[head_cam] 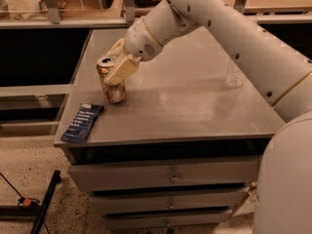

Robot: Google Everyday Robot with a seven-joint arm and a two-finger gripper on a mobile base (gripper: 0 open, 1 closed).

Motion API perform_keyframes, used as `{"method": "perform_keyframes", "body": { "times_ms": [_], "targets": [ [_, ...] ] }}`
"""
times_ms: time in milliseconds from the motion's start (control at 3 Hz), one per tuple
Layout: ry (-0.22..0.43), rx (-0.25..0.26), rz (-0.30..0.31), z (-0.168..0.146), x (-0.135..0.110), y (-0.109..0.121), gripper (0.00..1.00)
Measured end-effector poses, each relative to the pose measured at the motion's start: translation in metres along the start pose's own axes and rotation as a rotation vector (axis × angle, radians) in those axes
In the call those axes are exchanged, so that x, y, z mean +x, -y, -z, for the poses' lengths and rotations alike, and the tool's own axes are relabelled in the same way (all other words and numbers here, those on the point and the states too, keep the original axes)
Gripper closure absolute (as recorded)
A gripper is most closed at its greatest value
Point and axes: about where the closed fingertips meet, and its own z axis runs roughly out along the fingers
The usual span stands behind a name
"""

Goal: Move orange can near rxbar blueberry

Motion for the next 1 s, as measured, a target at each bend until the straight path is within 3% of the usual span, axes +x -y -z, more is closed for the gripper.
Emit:
{"method": "perform_keyframes", "body": {
  "times_ms": [1000],
  "targets": [
    [0.047,-0.075,0.023,-0.0108,-0.0066,-0.0119,0.12]
  ]
}}
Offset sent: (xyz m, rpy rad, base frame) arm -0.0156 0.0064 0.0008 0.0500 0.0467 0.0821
